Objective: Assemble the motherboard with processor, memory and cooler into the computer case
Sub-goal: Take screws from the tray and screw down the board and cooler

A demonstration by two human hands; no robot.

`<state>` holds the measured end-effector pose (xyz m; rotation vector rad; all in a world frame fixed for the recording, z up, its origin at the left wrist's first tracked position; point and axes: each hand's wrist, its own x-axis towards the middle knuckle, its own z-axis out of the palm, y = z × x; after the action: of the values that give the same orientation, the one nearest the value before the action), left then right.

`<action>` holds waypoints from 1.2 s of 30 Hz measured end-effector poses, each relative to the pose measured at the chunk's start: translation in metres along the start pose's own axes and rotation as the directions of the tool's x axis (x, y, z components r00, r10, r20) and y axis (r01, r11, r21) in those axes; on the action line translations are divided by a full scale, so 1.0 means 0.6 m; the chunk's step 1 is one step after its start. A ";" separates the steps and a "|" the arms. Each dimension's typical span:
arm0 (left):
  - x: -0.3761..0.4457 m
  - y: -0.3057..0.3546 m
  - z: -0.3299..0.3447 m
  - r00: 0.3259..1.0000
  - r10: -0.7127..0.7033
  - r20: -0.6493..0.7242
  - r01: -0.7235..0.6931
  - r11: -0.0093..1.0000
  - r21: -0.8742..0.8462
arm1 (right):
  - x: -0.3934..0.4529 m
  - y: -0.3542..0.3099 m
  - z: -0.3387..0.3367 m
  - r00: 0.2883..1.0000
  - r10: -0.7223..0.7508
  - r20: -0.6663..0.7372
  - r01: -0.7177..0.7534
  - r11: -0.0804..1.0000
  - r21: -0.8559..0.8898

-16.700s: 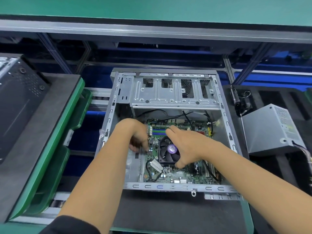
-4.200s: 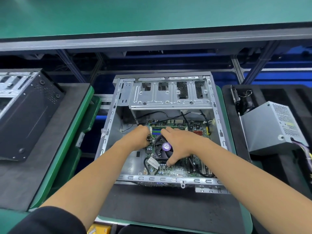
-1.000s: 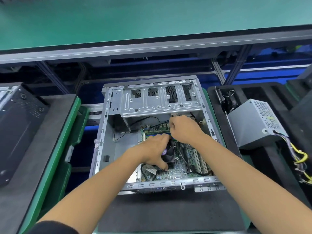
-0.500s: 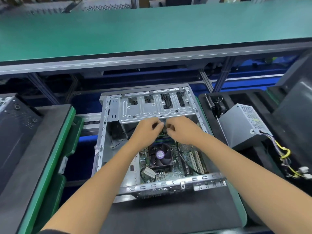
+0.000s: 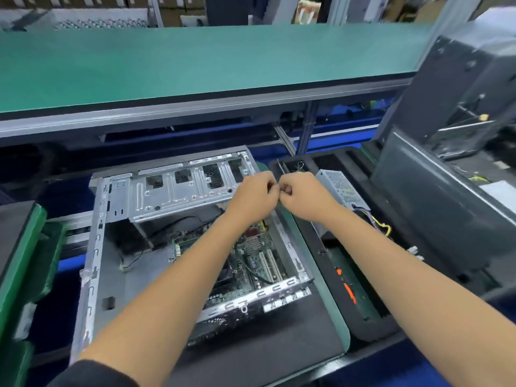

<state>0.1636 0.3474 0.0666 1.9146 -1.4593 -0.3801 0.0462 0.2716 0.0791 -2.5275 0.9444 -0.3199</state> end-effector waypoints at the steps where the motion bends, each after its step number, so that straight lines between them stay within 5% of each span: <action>1: 0.008 0.014 0.009 1.000 0.008 0.016 -0.008 1.000 0.030 | -0.003 0.014 -0.006 1.000 0.016 -0.009 -0.016 1.000 -0.006; 7: 0.042 0.087 0.084 0.988 -0.039 0.152 0.008 0.980 0.197 | -0.033 0.096 -0.033 0.996 0.082 0.032 -0.081 0.995 -0.052; 18: 0.039 0.173 0.269 0.822 -0.329 0.466 0.026 0.838 0.545 | -0.118 0.234 -0.003 0.860 0.200 0.470 -0.115 0.973 -0.202; 25: 0.012 0.138 0.340 0.776 -0.376 0.507 0.029 0.823 0.567 | -0.136 0.273 0.047 0.765 0.226 0.603 -0.101 0.967 -0.234; 31: 0.001 0.104 0.365 0.802 -0.371 0.468 0.112 0.863 0.492 | -0.124 0.301 0.102 0.763 0.191 0.618 -0.077 0.976 -0.206; 36: 0.015 0.089 0.363 0.810 -0.375 0.450 0.094 0.842 0.532 | -0.110 0.316 0.126 0.759 0.203 0.619 -0.204 0.976 -0.071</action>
<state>-0.0039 0.2570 -0.0527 2.5679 -1.7943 -0.7896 -0.0841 0.2097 -0.0795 -2.2410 0.9127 0.5637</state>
